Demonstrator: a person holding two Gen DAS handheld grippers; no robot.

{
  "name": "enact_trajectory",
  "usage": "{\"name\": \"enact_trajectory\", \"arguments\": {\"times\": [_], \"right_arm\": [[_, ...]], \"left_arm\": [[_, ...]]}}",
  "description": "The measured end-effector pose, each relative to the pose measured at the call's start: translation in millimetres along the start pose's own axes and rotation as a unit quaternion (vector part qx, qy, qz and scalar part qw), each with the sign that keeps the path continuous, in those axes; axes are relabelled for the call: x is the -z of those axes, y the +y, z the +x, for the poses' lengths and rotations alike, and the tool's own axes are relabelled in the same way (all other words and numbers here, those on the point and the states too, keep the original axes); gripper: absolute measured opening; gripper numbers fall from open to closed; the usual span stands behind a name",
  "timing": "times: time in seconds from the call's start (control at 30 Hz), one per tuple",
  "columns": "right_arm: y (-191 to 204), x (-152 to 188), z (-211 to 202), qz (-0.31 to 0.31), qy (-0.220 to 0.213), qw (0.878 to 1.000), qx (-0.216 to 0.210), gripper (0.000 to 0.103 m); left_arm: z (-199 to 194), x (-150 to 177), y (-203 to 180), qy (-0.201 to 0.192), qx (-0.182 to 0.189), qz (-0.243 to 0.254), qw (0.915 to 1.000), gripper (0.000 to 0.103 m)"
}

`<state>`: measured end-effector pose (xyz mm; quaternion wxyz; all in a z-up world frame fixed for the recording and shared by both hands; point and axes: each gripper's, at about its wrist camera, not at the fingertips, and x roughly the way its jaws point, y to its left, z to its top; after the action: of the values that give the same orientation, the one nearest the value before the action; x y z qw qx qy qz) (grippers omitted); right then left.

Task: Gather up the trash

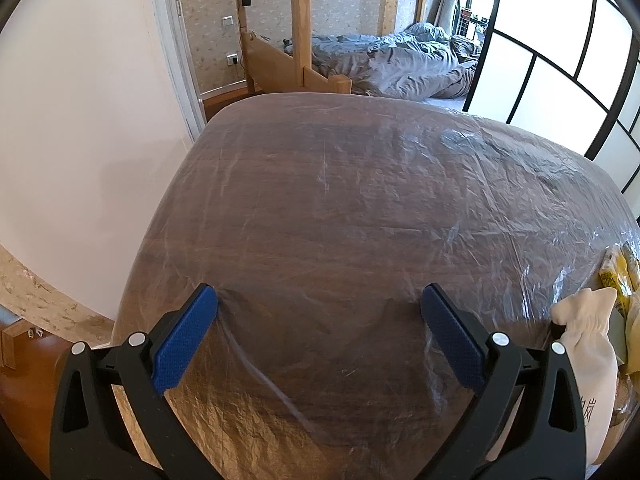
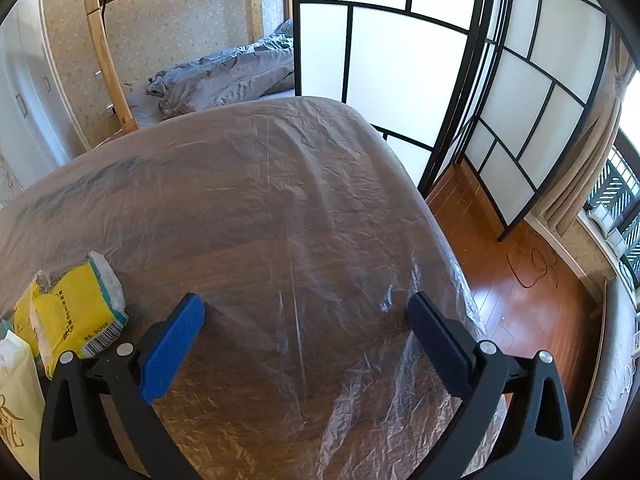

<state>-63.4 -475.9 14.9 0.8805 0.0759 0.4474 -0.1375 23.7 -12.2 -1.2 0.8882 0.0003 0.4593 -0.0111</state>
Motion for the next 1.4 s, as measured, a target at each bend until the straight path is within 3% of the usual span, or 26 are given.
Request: {"name": "enact_trajectory", "arguments": {"times": [1.4], "right_arm": [[2.5,2.1,1.2,0.005,-0.002,1.000,0.002,0.100]], "left_arm": [[0.9,-2.4,1.5,0.000,-0.001,0.000,1.0000,0.102]]}}
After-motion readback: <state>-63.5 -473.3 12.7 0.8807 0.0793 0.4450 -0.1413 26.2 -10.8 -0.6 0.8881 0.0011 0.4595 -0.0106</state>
